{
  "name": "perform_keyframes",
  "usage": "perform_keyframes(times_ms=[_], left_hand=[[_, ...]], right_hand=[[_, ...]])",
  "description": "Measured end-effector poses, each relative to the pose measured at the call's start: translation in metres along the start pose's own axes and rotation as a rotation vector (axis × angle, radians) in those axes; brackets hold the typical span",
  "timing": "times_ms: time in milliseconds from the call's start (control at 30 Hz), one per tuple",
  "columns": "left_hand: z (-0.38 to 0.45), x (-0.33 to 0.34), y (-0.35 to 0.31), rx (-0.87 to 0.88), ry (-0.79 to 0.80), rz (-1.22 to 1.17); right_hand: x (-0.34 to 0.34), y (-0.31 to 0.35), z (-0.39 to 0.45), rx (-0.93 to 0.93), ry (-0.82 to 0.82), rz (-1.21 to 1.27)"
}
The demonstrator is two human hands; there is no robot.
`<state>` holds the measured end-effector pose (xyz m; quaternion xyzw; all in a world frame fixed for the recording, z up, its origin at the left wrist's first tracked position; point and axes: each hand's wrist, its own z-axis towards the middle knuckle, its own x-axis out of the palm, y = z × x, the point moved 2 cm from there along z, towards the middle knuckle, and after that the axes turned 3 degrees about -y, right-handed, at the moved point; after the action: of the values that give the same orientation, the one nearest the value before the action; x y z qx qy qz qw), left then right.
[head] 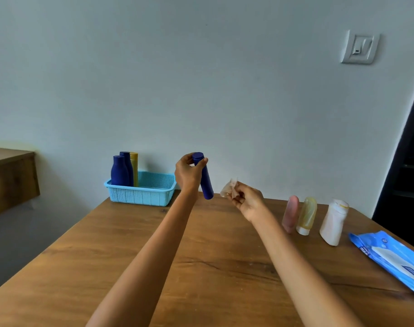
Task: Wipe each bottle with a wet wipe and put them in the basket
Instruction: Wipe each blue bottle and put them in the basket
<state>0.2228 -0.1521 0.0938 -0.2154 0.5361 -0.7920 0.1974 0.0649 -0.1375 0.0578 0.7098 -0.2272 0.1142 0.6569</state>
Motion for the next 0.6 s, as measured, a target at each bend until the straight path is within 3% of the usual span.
perform_keyframes(times_ms=[400, 600], left_hand=[[0.096, -0.1, -0.03, 0.248, -0.149, 0.375], [0.122, -0.1, -0.016, 0.385, -0.056, 0.613]], right_hand=[[0.135, -0.021, -0.012, -0.047, 0.226, -0.101], [0.162, -0.039, -0.008, -0.016, 0.219, -0.089]])
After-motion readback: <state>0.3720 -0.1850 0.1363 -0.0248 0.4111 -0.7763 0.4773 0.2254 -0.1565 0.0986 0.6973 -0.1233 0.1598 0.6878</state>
